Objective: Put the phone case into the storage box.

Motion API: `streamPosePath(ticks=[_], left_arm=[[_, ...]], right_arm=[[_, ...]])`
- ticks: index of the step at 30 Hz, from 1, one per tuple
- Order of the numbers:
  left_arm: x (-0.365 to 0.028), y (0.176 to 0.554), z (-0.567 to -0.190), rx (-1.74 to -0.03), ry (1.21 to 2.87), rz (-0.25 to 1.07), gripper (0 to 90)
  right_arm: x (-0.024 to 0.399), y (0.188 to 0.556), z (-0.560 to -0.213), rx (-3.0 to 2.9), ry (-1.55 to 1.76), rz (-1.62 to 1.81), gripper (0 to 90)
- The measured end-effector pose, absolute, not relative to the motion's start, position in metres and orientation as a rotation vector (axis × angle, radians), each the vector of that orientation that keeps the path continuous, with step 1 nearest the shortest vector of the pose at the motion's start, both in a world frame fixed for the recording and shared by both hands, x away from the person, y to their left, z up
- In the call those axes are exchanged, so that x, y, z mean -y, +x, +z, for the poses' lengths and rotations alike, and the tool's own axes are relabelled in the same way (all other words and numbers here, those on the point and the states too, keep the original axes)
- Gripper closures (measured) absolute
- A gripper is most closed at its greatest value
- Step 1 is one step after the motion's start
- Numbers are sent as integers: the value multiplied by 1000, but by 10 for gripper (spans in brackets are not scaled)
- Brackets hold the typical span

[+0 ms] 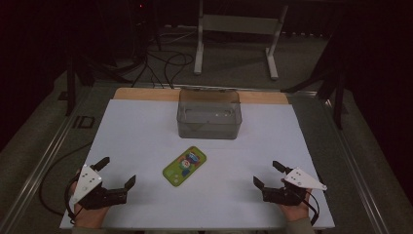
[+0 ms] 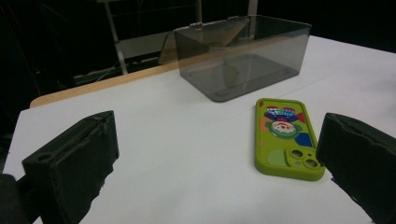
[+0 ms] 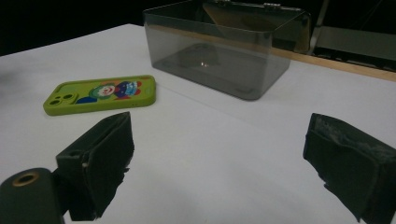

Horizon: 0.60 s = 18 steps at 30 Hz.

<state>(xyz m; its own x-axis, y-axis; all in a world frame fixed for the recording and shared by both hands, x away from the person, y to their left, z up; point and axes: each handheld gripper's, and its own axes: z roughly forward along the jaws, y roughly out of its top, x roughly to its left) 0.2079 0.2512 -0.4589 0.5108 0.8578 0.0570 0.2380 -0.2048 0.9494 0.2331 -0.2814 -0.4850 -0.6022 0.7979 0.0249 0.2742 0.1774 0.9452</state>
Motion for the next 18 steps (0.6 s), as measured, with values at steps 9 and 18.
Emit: streamPosePath(ticks=[9, 18], left_arm=[[-253, 209, -462, -962, 1723, 743, 0], [-245, 213, -457, -981, 1765, 748, 0]], right_arm=[[280, 234, -486, -1980, 1008, 1426, 84], [279, 234, -487, -1972, 1016, 1414, 84]])
